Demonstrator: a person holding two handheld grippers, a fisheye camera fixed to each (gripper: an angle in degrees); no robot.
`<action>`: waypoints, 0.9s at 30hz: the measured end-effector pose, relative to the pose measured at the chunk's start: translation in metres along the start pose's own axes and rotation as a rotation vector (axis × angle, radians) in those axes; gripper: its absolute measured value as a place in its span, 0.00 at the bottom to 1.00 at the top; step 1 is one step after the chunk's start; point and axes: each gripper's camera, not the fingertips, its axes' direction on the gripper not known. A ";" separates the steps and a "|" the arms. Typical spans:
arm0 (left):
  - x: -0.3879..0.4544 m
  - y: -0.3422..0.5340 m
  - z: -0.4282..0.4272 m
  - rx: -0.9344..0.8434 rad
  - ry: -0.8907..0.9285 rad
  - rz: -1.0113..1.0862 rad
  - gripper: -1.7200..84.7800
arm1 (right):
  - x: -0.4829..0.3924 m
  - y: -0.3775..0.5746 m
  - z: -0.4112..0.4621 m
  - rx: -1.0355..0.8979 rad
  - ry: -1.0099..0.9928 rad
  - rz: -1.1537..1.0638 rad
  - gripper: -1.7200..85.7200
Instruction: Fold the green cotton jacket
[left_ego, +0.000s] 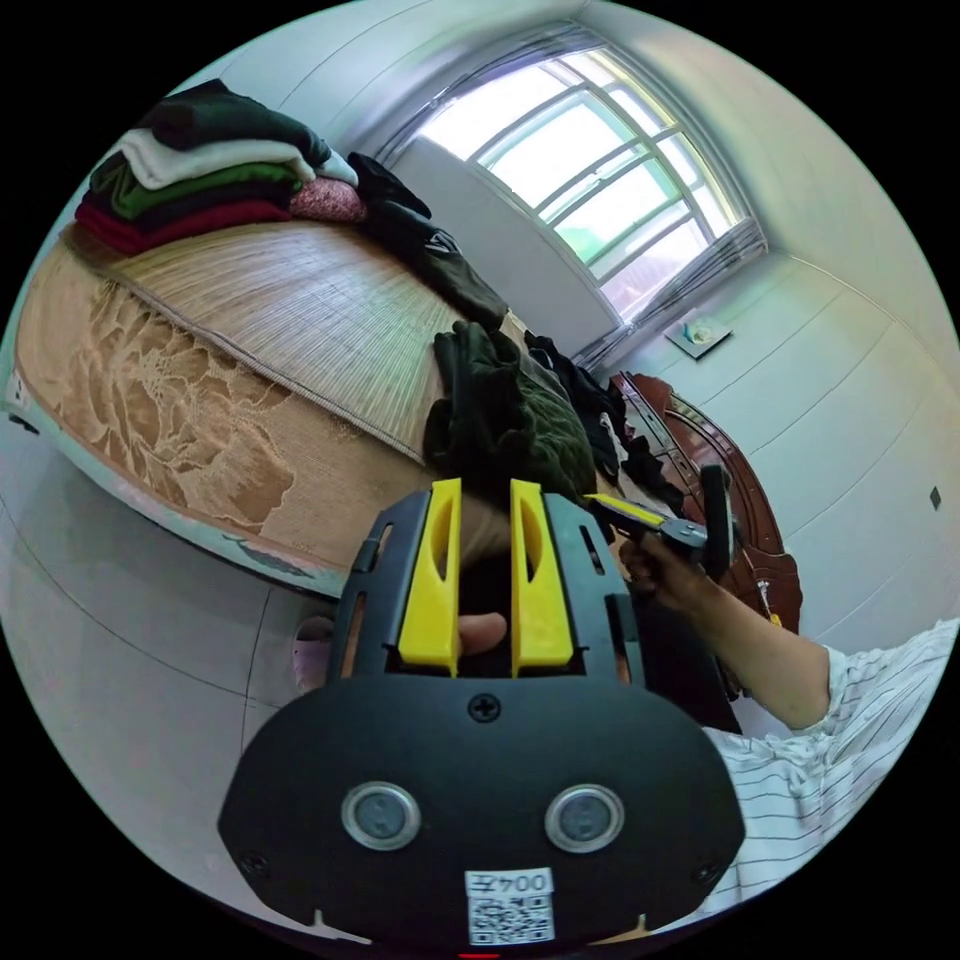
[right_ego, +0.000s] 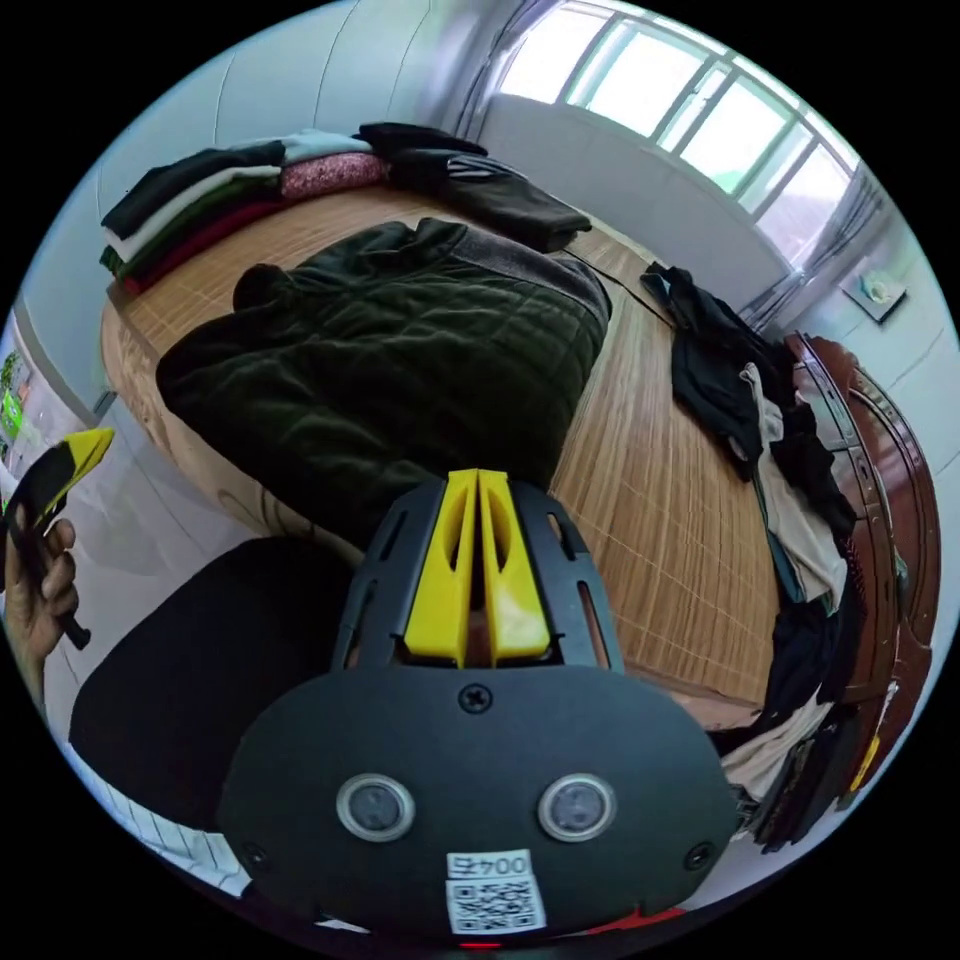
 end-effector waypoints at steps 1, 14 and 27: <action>0.002 -0.005 0.000 -0.012 0.006 -0.012 0.11 | 0.002 0.004 0.001 0.007 0.002 0.016 0.01; 0.133 -0.271 0.131 -0.209 -0.277 0.299 0.15 | 0.103 0.048 -0.016 0.408 -0.498 0.331 0.02; 0.193 -0.395 0.275 -0.437 -0.372 0.392 0.13 | 0.148 0.043 0.068 0.362 -0.697 0.330 0.10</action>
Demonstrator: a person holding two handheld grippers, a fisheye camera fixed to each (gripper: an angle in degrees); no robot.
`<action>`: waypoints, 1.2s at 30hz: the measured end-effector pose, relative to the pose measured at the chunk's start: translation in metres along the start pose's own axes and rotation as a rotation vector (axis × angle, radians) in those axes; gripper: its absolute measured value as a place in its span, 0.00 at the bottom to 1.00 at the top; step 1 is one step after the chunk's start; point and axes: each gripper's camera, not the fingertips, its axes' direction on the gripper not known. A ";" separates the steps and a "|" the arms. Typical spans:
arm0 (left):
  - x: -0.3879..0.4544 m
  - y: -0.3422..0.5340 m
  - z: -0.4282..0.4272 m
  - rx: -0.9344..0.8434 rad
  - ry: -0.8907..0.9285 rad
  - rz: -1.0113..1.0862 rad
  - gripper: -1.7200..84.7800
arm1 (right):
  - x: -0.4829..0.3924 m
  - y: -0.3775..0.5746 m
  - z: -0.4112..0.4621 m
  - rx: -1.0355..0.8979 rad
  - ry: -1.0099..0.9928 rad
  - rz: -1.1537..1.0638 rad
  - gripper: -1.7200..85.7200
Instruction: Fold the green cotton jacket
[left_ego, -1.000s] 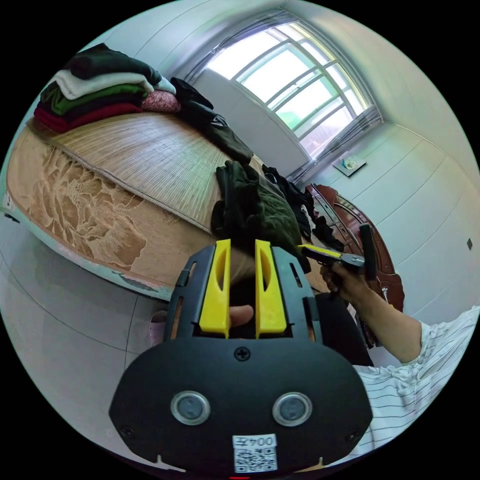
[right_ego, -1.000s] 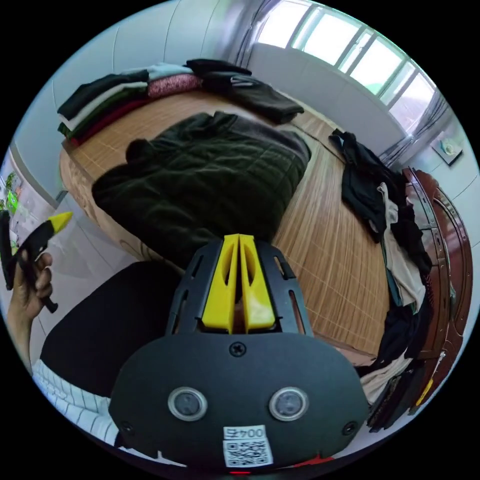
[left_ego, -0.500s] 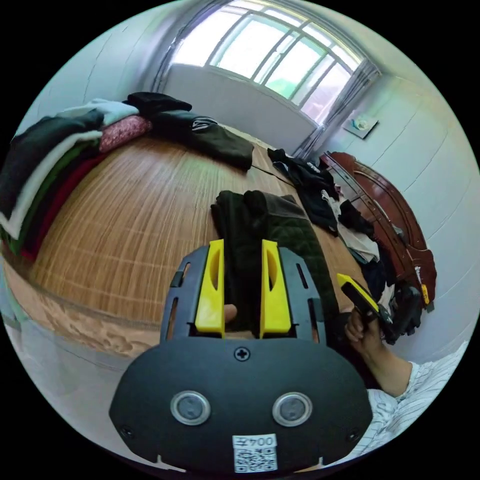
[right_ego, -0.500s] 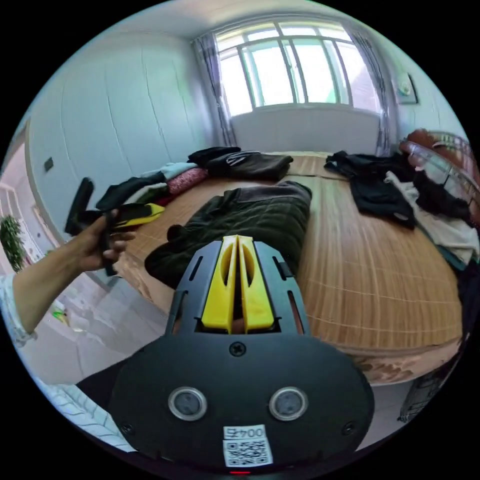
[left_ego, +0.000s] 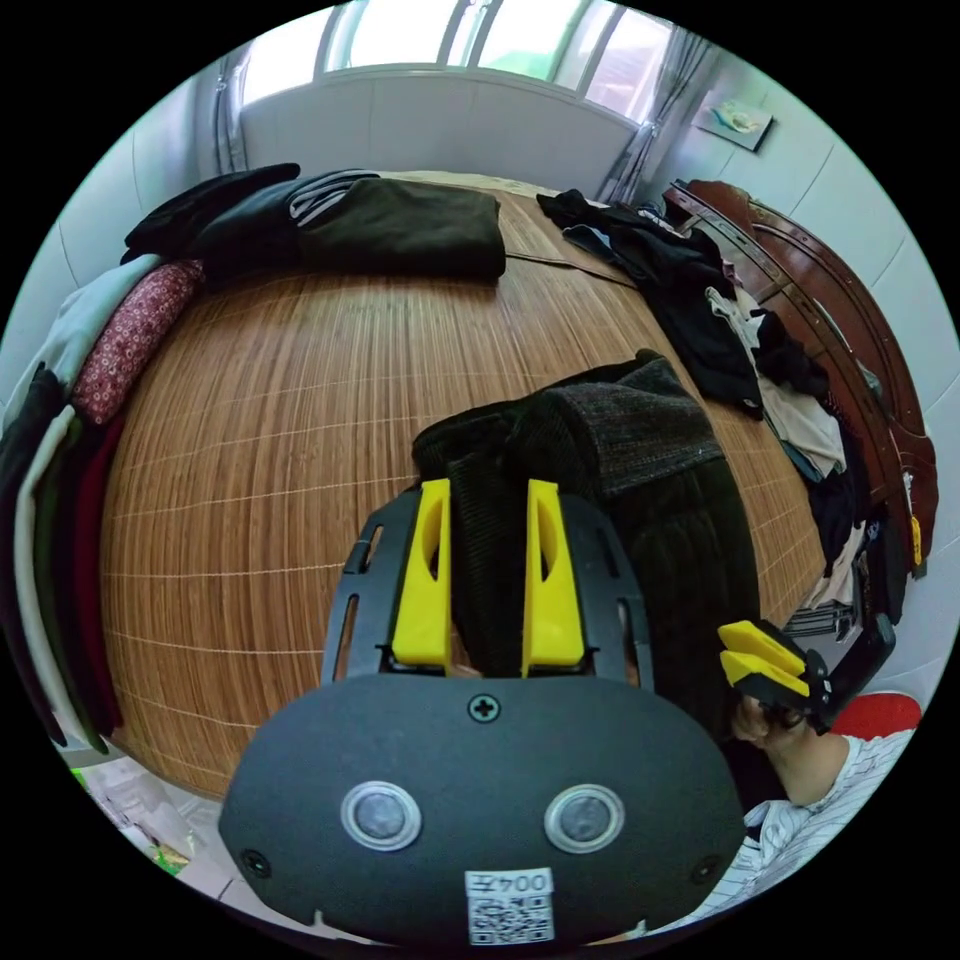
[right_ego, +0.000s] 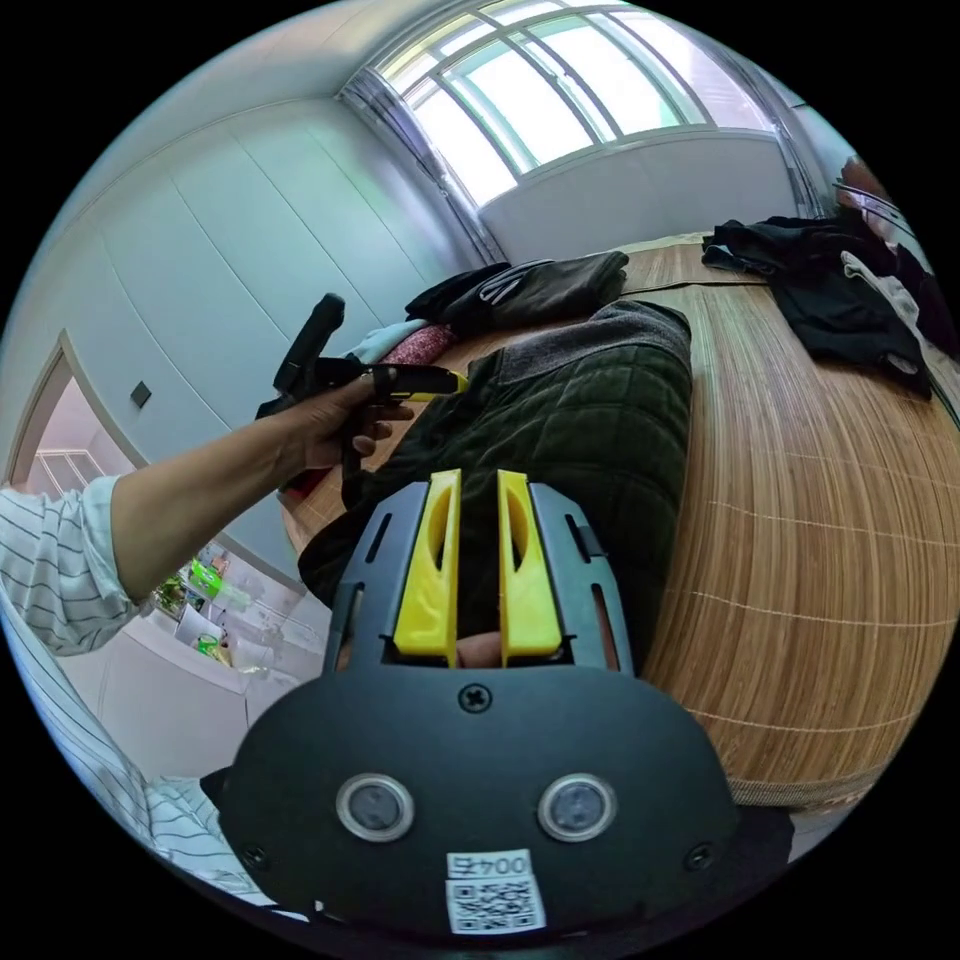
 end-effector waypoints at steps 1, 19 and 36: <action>0.000 -0.003 -0.010 0.012 0.001 -0.004 0.11 | 0.005 0.001 0.001 0.002 0.005 0.003 0.09; -0.210 0.001 -0.030 0.203 0.969 -0.658 0.03 | 0.086 0.002 0.045 0.003 -0.004 0.110 0.02; -0.043 -0.080 -0.138 0.159 0.109 -0.485 0.02 | 0.129 -0.008 0.104 0.000 -0.063 0.126 0.05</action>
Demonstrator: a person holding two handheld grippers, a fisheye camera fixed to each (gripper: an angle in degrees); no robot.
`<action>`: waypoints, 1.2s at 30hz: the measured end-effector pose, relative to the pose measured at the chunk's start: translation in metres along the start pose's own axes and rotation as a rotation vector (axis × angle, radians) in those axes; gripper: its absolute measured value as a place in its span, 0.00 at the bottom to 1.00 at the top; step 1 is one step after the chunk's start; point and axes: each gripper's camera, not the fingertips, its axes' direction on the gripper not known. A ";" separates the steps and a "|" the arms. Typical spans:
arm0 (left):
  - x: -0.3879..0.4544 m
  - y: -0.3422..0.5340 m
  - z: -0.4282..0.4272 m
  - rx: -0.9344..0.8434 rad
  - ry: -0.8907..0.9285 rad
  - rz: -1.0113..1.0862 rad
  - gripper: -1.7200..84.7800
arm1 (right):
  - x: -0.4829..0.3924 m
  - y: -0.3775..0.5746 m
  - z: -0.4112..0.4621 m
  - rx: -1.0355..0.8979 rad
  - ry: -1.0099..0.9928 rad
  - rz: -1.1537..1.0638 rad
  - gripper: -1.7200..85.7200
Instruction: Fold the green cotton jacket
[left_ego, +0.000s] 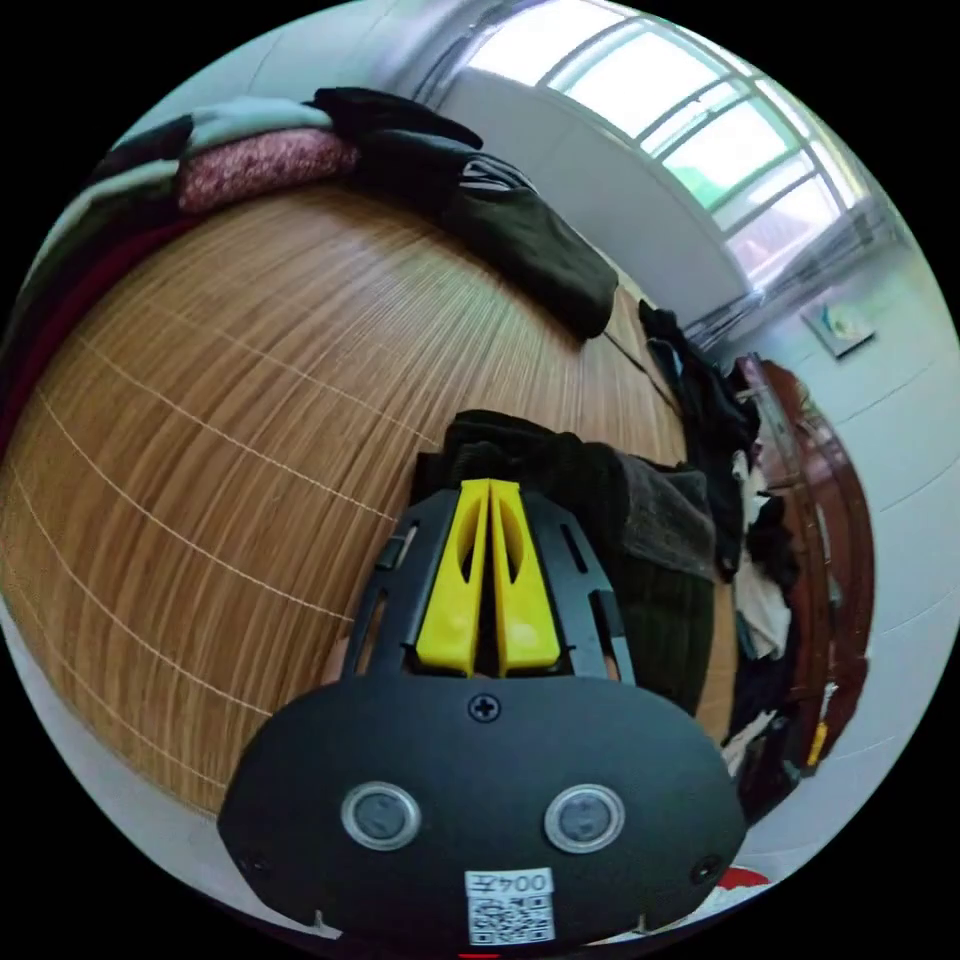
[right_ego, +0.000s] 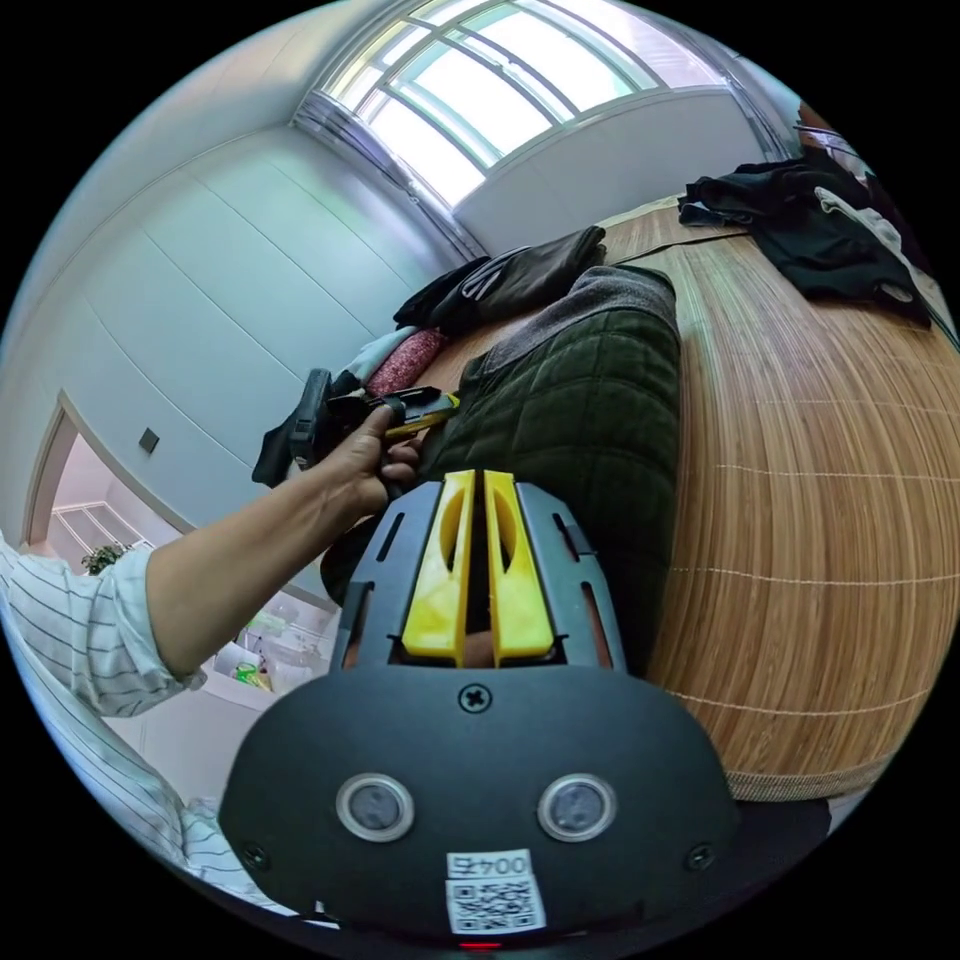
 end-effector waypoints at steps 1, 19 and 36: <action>-0.025 -0.003 -0.001 0.019 0.117 -0.077 0.02 | 0.001 -0.001 0.006 -0.003 0.006 -0.007 0.06; -0.081 0.011 -0.033 0.206 0.356 -0.168 0.02 | -0.023 -0.224 0.206 -0.469 0.293 -0.712 0.18; -0.139 -0.023 -0.013 0.103 0.283 -0.371 0.02 | 0.081 -0.265 0.297 -0.582 0.033 -0.334 0.09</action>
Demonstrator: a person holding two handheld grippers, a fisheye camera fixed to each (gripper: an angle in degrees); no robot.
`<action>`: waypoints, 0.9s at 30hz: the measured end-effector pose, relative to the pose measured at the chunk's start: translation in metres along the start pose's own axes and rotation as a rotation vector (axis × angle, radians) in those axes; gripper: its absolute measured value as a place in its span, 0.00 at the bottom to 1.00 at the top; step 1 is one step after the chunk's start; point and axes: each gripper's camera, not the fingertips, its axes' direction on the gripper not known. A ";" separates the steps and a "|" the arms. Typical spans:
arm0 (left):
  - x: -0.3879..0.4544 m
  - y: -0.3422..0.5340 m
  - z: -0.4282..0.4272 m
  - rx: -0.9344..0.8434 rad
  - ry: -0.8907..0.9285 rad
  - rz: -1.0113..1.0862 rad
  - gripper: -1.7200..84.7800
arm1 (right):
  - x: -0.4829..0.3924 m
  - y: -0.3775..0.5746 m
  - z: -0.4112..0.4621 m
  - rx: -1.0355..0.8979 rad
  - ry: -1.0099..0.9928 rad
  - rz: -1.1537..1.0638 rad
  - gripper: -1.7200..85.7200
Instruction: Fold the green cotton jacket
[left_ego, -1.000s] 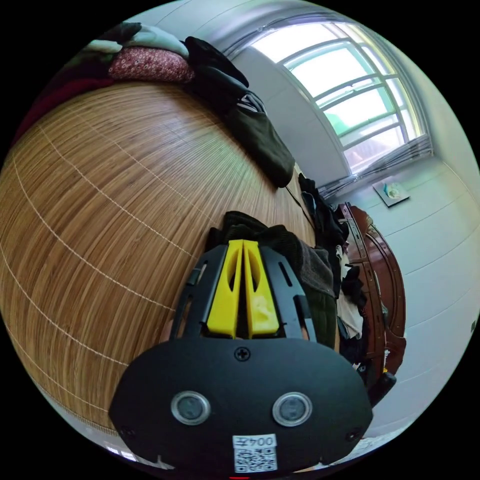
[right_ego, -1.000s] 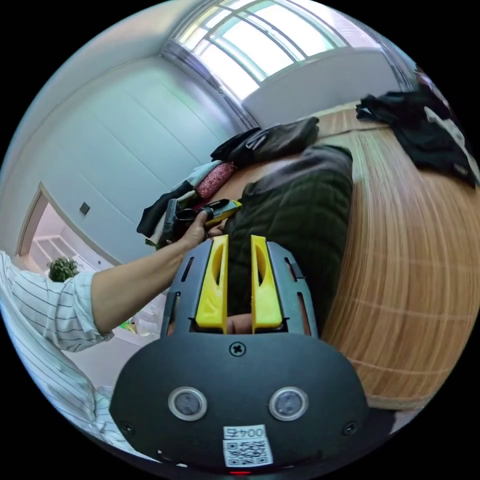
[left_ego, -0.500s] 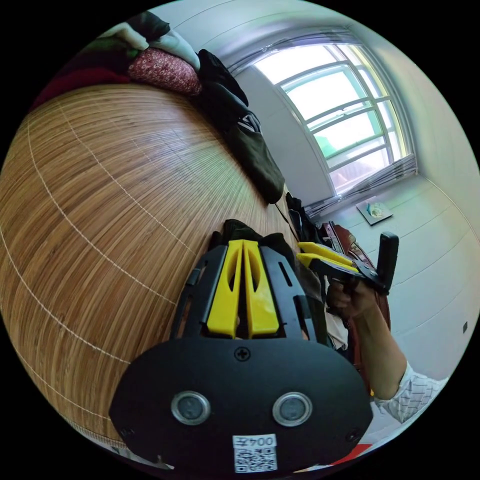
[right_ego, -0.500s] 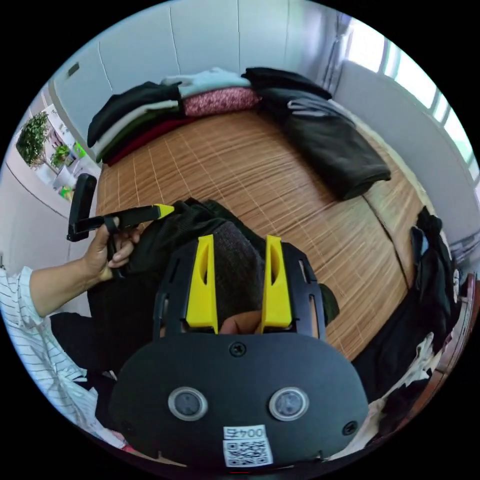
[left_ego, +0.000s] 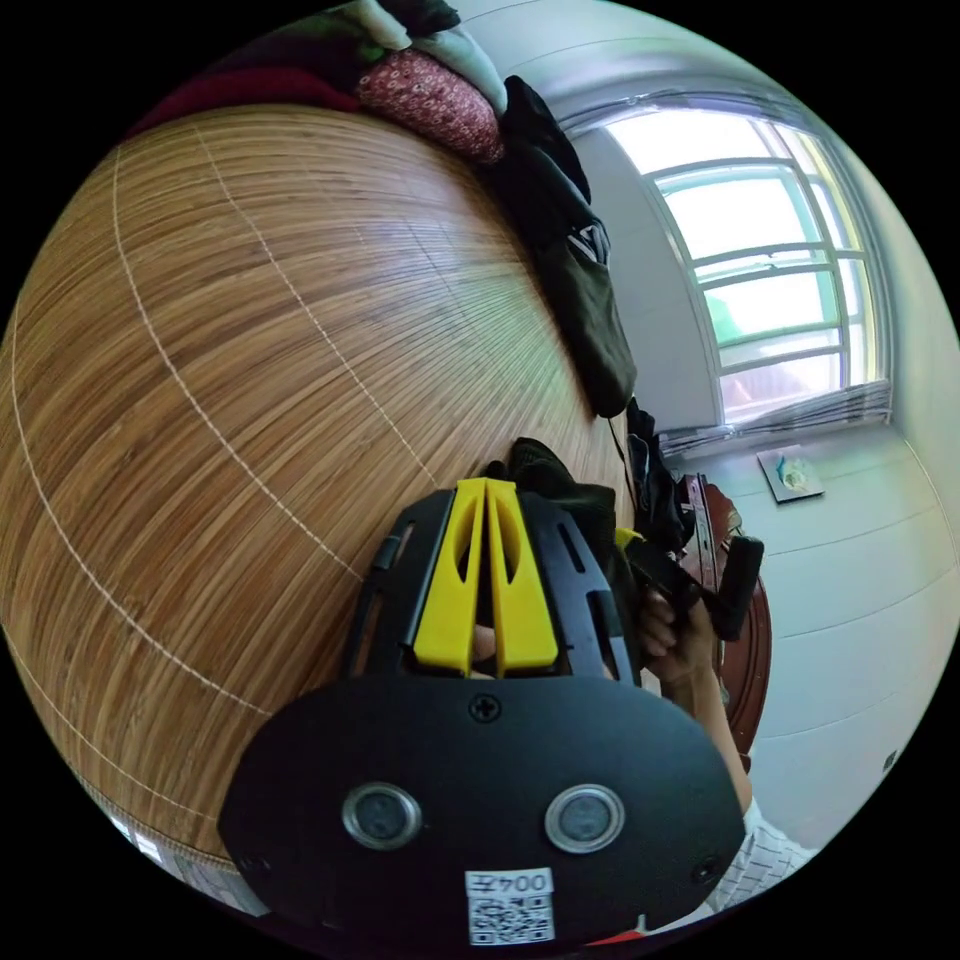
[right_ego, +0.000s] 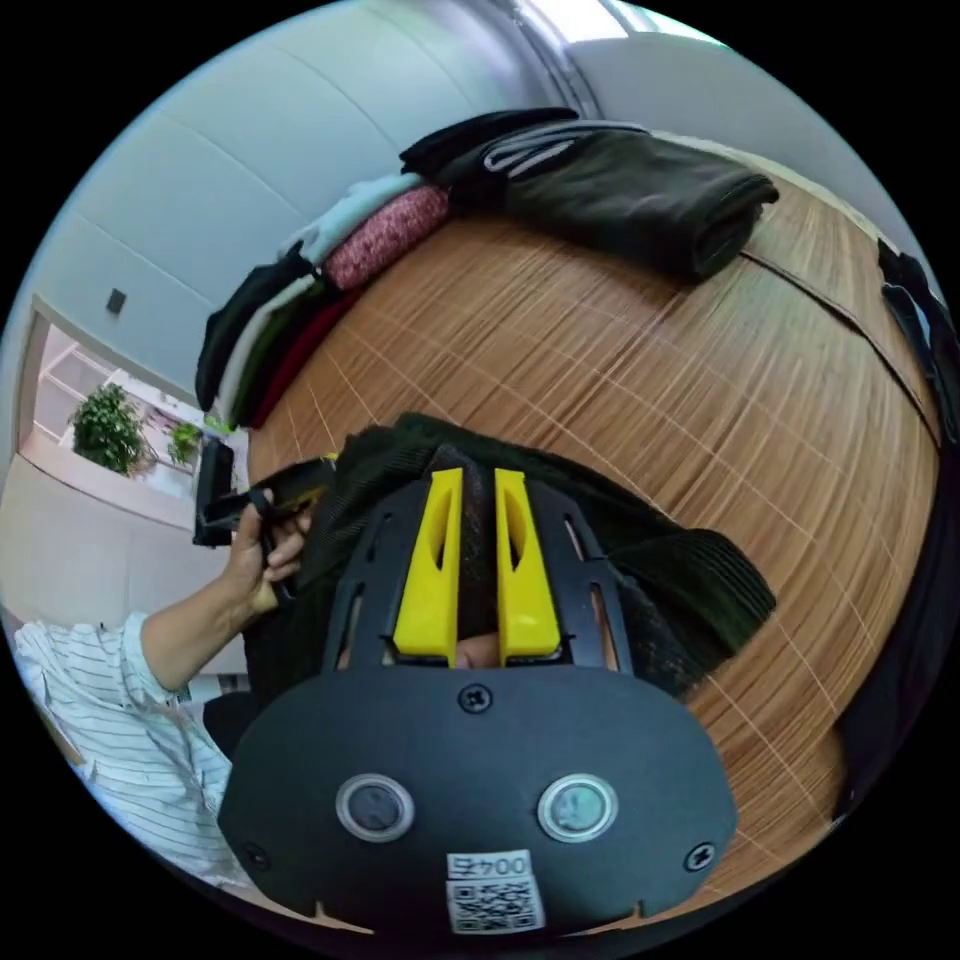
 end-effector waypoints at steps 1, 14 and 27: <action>-0.001 -0.002 0.000 0.000 -0.004 0.007 0.02 | 0.002 0.003 -0.019 0.065 -0.011 0.020 0.09; -0.035 -0.008 0.001 0.023 -0.041 0.025 0.02 | 0.010 0.056 -0.037 0.170 0.326 -0.040 0.01; -0.109 0.005 0.007 -0.013 -0.001 -0.070 0.02 | -0.011 0.143 -0.127 0.477 -0.200 0.248 0.11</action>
